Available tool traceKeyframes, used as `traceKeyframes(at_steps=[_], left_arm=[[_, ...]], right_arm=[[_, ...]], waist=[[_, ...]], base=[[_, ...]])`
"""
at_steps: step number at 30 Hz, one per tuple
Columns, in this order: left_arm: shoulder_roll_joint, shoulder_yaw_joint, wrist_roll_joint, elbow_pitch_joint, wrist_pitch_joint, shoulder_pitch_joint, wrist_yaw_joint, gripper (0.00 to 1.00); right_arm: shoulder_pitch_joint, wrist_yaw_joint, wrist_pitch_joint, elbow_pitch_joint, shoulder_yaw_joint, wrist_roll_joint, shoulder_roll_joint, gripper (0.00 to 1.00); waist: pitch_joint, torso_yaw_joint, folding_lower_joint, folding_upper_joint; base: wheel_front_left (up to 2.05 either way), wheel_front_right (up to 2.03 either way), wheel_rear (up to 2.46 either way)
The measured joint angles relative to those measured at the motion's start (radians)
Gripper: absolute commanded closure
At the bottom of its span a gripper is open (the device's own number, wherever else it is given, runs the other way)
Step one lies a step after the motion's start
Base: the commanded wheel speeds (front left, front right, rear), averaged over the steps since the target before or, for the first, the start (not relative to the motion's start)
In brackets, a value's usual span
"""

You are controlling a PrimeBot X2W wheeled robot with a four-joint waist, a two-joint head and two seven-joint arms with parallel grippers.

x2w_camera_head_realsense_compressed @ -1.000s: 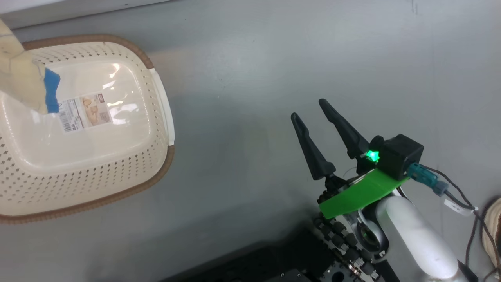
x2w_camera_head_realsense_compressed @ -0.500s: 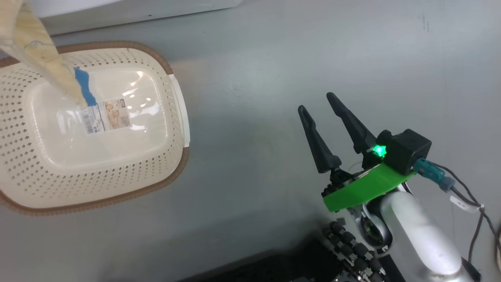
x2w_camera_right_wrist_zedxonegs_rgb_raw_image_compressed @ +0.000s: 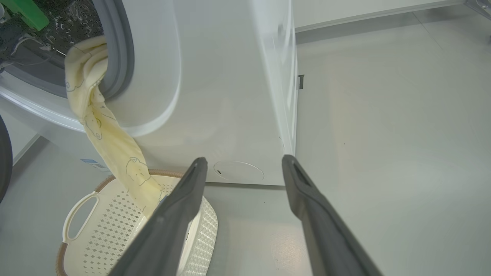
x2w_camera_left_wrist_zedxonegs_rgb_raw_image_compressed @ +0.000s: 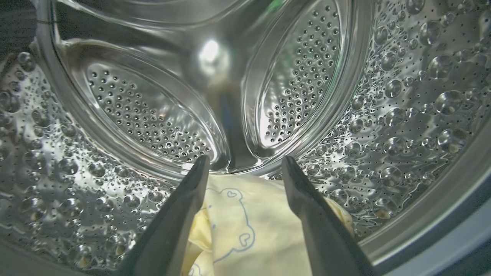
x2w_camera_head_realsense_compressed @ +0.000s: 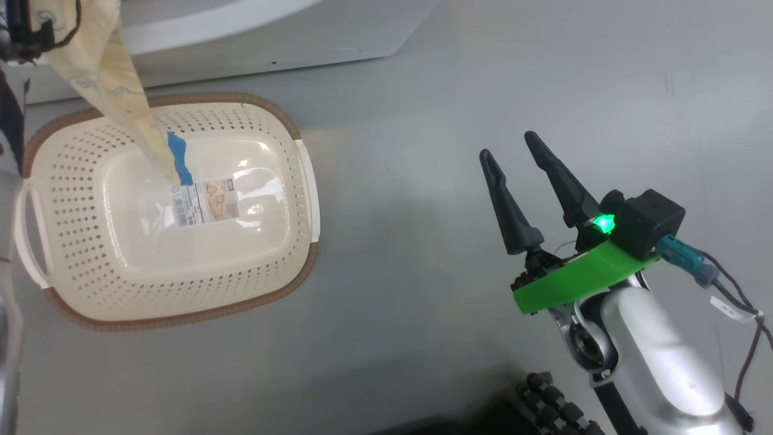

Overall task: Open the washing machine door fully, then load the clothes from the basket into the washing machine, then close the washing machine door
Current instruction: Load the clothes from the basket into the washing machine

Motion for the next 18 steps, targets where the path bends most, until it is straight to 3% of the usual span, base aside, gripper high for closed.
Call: traceKeyframes(at_steps=[6,18], left_arm=[[-0.036,0.040,-0.039,-0.070,0.000,0.164,0.009,0.00],[-0.054,0.115,-0.056,-0.324,0.000,0.456,0.027,0.00]], right_arm=[[0.010,0.000,0.000,0.007,-0.027,-0.002,-0.011,0.00],[0.071,0.000,0.000,0.008,-0.051,-0.010,-0.022,0.00]], waist=[[-0.083,0.031,0.0000,0.0000],[-0.184,0.085,-0.0001,0.0000]], base=[[0.00,0.00,0.00],[0.00,0.00,0.00]])
